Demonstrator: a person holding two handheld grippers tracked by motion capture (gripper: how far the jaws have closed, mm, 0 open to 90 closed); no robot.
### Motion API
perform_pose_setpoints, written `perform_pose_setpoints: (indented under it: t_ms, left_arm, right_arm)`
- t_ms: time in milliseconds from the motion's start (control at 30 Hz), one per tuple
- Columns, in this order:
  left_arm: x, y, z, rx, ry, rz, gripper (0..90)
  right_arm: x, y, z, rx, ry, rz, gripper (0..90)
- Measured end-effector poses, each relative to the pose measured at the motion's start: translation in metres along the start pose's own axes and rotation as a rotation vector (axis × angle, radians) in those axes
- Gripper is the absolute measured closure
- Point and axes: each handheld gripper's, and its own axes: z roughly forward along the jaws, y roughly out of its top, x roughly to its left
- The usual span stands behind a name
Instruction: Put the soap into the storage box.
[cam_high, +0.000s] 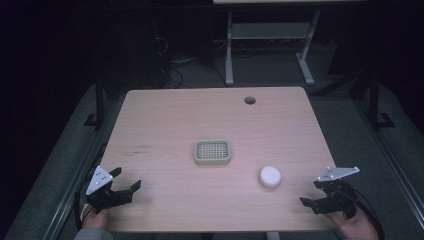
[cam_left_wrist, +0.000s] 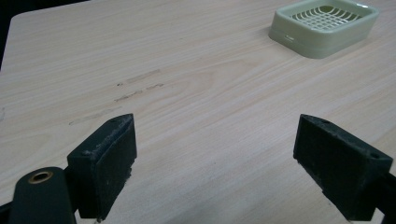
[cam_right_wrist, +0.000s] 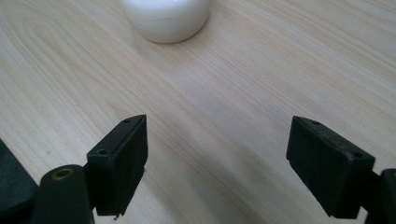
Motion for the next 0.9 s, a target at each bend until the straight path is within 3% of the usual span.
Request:
perform_pose_setpoints:
  t_ms: [167, 267, 900]
  left_arm:
    - [0.000, -0.001, 0.000, 0.004, -0.005, -0.002, 12.9]
    - [0.001, -0.001, 0.000, -0.010, -0.010, -0.033, 12.8]
    - [-0.001, -0.002, -0.001, 0.001, -0.009, -0.014, 12.9]
  right_arm:
    - [0.000, 0.004, -0.001, 0.007, 0.006, 0.005, 19.0]
    - [0.000, 0.006, 0.000, 0.019, 0.013, 0.016, 17.7]
    - [0.017, 0.045, 0.007, 0.092, 0.024, -0.090, 17.9]
